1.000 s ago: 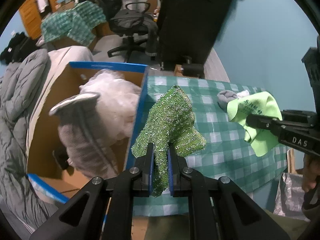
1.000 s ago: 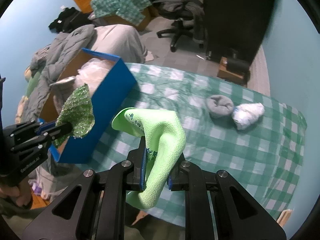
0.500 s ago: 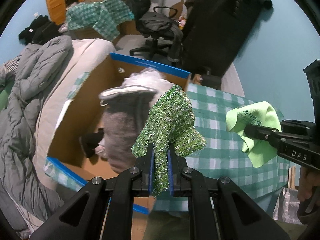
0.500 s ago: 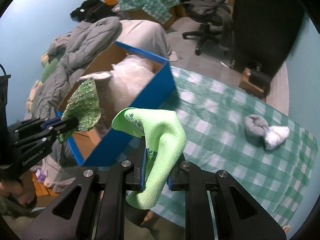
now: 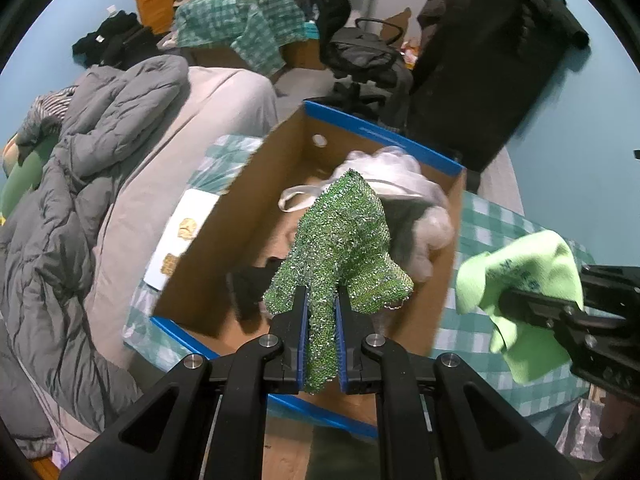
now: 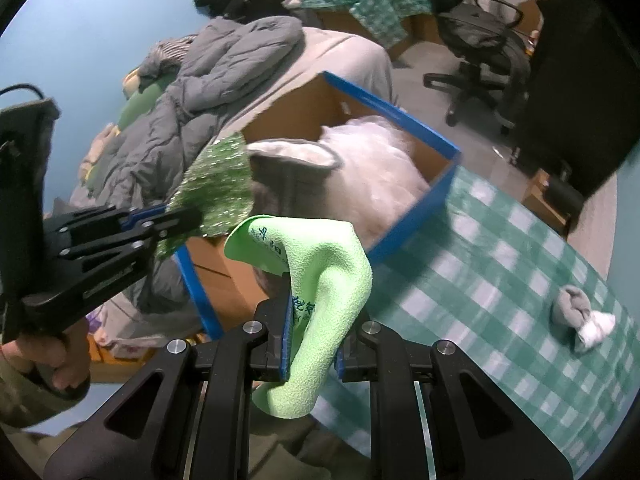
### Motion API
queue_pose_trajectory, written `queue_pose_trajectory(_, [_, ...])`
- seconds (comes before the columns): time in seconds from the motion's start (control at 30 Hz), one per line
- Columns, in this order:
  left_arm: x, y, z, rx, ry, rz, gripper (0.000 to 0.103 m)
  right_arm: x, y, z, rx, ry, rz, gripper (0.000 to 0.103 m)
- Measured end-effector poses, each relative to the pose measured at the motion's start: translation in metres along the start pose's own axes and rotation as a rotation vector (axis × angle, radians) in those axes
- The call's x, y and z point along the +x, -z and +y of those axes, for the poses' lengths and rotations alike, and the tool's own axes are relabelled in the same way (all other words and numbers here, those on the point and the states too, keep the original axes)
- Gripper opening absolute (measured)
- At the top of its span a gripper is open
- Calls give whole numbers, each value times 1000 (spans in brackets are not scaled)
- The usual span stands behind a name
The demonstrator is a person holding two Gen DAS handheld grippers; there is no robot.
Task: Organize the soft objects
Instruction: 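Lift the lime cloth and green scrubber and carry both over the box, then open both tools to drop the cloth and scrubber into the box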
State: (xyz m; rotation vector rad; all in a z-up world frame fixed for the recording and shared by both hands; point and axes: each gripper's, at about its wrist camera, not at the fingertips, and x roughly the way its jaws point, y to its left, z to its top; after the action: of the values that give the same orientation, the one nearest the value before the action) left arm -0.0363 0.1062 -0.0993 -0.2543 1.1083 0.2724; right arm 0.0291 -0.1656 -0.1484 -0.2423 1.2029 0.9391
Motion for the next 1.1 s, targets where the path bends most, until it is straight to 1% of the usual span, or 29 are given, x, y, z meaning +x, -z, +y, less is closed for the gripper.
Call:
queue_pose_trajectory(0.17, [16, -4, 20, -25, -17, 20, 11, 13, -8, 20, -27, -18, 2, 15])
queue_pose_trajectory(0.33, [30, -8, 28, -12, -22, 35, 11, 30, -16, 32, -23, -49, 16, 15])
queue_pose_trajectory(0.57, [49, -8, 39, 2, -18, 64, 11, 60, -18, 42, -9, -95, 65, 15])
queue_pose_trajectory(0.77, [64, -5, 46, 3, -17, 101, 13, 80, -16, 44, 1, -109, 111, 17])
queue_pose_trajectory(0.83, [64, -3, 47, 3, -27, 107, 16, 85, -15, 45, 4, -107, 133, 20])
queue_pose_trajectory(0.87, [64, -3, 48, 4, -30, 105, 24, 87, -14, 45, 4, -102, 140, 21])
queue_pose_trajectory(0.9, [63, -2, 48, 5, -33, 102, 29, 88, -13, 45, 5, -97, 143, 22])
queue_pose_trajectory(0.93, [59, -2, 48, 6, -41, 89, 31, 89, -13, 46, 4, -94, 146, 26])
queue_pose_trajectory(0.97, [57, -1, 47, 8, -43, 79, 35, 89, -12, 46, 5, -93, 145, 35])
queue_pose_trajectory(1.0, [53, -1, 46, 12, -43, 69, 40, 88, -11, 46, 5, -92, 143, 41])
queue_pose_trajectory(1.07, [49, 0, 44, 18, -49, 56, 45, 86, -11, 46, 1, -88, 139, 46])
queue_pose_trajectory(1.1, [47, 1, 43, 21, -51, 52, 45, 84, -11, 46, -1, -79, 138, 49])
